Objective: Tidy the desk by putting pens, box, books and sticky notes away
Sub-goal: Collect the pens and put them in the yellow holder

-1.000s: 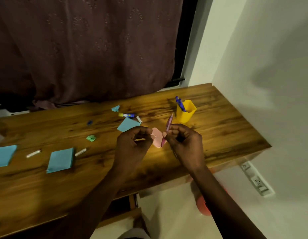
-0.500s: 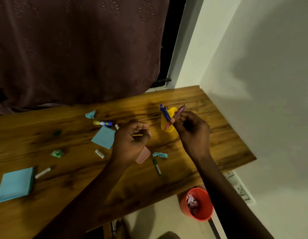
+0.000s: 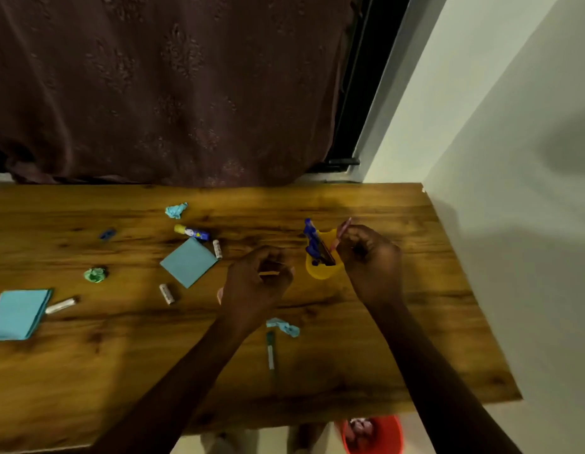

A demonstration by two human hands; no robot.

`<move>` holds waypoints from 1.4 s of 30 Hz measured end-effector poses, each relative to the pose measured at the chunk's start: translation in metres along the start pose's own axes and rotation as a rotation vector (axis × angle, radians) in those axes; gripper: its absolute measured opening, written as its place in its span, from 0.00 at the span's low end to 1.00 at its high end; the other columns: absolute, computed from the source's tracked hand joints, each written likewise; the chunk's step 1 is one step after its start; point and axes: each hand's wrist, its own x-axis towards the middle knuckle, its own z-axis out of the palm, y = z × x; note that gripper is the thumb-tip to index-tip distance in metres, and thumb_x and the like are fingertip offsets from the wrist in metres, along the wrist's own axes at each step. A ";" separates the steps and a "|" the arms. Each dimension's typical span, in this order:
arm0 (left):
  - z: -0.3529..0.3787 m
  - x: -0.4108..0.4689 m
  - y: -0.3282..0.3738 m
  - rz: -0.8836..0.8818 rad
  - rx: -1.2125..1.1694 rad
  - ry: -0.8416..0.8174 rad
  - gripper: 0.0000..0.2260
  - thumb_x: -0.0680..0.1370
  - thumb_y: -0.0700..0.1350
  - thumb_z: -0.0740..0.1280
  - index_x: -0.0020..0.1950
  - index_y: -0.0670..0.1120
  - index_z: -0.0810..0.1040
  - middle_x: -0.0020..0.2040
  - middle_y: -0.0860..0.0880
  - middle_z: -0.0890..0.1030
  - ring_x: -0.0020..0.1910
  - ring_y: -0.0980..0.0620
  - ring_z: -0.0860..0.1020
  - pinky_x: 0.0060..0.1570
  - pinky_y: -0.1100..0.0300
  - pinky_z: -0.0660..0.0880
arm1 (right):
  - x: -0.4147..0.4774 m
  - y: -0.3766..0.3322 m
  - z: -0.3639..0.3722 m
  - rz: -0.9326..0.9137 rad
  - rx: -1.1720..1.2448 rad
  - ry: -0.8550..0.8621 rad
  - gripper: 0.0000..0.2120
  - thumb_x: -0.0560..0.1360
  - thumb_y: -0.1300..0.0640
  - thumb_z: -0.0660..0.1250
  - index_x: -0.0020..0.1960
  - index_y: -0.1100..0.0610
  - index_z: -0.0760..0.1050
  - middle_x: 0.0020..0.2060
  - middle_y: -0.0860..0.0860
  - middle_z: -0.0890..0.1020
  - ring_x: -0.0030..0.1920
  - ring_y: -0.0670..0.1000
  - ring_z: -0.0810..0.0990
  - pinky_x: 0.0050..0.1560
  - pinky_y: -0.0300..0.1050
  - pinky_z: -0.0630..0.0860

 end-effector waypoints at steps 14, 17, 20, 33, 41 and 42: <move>0.034 0.022 -0.022 -0.137 0.032 0.035 0.27 0.73 0.34 0.74 0.68 0.53 0.75 0.60 0.55 0.81 0.52 0.59 0.83 0.43 0.63 0.81 | 0.023 0.043 -0.002 0.102 -0.041 -0.178 0.16 0.79 0.54 0.71 0.65 0.48 0.80 0.59 0.44 0.84 0.55 0.44 0.84 0.54 0.44 0.83; 0.041 0.031 -0.024 -0.136 0.081 -0.026 0.31 0.71 0.36 0.77 0.71 0.52 0.73 0.61 0.57 0.79 0.53 0.57 0.82 0.45 0.63 0.82 | 0.016 0.047 -0.004 0.145 -0.003 -0.114 0.19 0.77 0.63 0.70 0.65 0.48 0.80 0.58 0.42 0.83 0.56 0.42 0.82 0.55 0.34 0.79; 0.051 0.038 -0.024 -0.147 0.062 -0.081 0.35 0.70 0.36 0.78 0.73 0.54 0.71 0.59 0.61 0.77 0.53 0.59 0.81 0.44 0.68 0.80 | 0.007 0.049 -0.005 0.189 -0.004 -0.119 0.29 0.74 0.71 0.67 0.68 0.47 0.76 0.57 0.39 0.79 0.58 0.39 0.78 0.53 0.24 0.73; 0.078 0.062 -0.028 -0.017 0.226 -0.149 0.32 0.67 0.37 0.80 0.68 0.51 0.77 0.54 0.61 0.79 0.49 0.75 0.76 0.46 0.82 0.67 | 0.002 0.075 0.014 0.349 0.100 -0.221 0.32 0.69 0.67 0.73 0.70 0.48 0.75 0.52 0.38 0.82 0.49 0.29 0.79 0.43 0.23 0.73; 0.101 0.094 -0.009 0.045 0.196 -0.165 0.28 0.66 0.36 0.79 0.63 0.55 0.79 0.48 0.63 0.82 0.47 0.71 0.80 0.41 0.76 0.71 | 0.041 0.090 -0.004 0.284 0.120 -0.184 0.29 0.70 0.66 0.75 0.68 0.50 0.76 0.53 0.41 0.84 0.50 0.30 0.81 0.47 0.24 0.74; 0.107 0.101 -0.004 0.052 0.179 -0.172 0.28 0.66 0.36 0.79 0.63 0.55 0.78 0.48 0.62 0.83 0.46 0.70 0.81 0.42 0.75 0.72 | 0.050 0.092 -0.009 0.275 0.126 -0.179 0.29 0.70 0.66 0.75 0.69 0.51 0.76 0.53 0.41 0.84 0.49 0.29 0.80 0.46 0.23 0.73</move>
